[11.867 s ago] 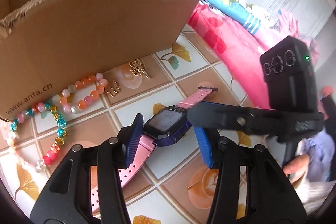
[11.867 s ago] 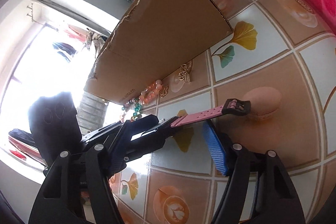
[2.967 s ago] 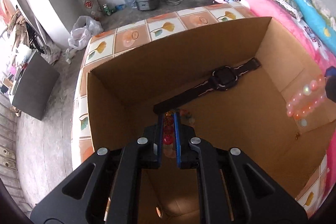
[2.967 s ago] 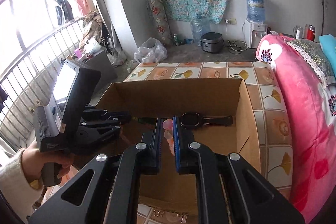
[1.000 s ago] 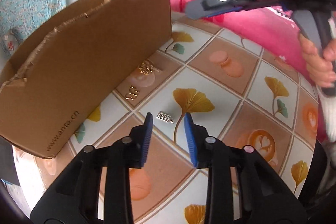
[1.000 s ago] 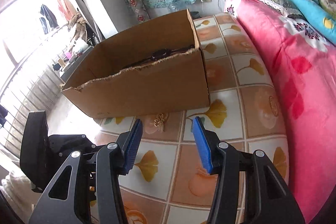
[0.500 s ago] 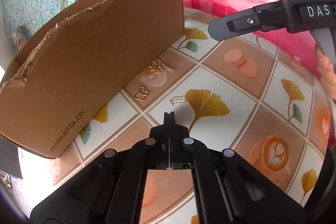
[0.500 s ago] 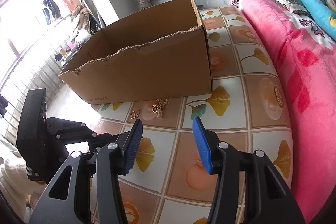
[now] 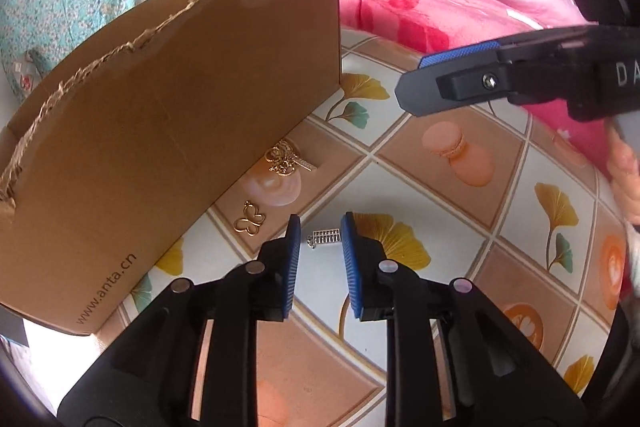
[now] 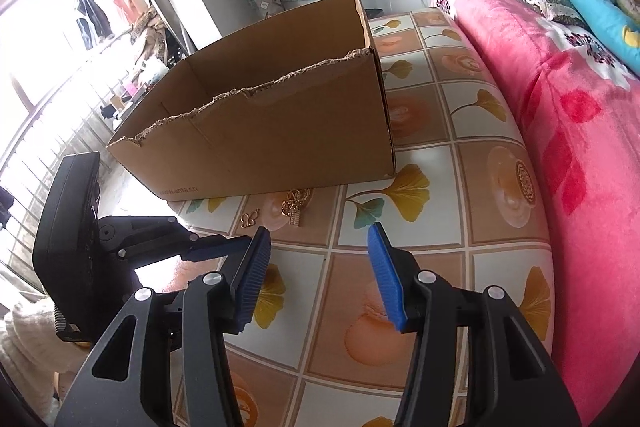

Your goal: Organize jewelry

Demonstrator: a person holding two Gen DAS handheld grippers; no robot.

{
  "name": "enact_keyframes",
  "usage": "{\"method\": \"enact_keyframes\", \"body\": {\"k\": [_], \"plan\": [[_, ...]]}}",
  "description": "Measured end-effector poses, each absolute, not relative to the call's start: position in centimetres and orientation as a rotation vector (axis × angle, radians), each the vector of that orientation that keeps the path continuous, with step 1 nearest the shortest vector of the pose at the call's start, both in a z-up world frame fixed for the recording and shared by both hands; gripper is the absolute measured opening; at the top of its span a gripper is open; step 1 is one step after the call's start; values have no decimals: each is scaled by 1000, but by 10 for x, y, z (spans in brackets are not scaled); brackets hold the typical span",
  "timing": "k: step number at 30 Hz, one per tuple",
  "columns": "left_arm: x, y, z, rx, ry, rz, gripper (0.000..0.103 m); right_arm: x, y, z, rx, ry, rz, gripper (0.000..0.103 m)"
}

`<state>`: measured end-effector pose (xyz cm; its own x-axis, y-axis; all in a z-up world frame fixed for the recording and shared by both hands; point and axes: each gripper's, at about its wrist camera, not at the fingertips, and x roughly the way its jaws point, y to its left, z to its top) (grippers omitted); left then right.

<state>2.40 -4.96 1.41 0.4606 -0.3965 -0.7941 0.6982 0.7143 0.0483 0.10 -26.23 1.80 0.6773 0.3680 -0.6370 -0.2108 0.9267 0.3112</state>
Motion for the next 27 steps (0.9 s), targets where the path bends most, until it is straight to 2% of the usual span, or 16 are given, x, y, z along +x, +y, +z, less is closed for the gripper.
{"method": "enact_keyframes", "body": {"k": [2,3,15,21,23,27], "plan": [[25,-48,14,388,856,-697,19,3,-261,16,217,766,324,51],[24,-47,14,388,857,-709,14,3,-260,15,219,769,327,51],[8,-44,15,428,837,-685,14,6,-251,16,187,769,343,51],[2,-20,28,369,825,-635,14,18,-225,4,13,807,380,51],[-1,-8,32,344,817,-608,14,20,-215,2,-25,807,404,46],[-5,14,37,275,821,-571,14,24,-182,8,-140,756,538,44]]}}
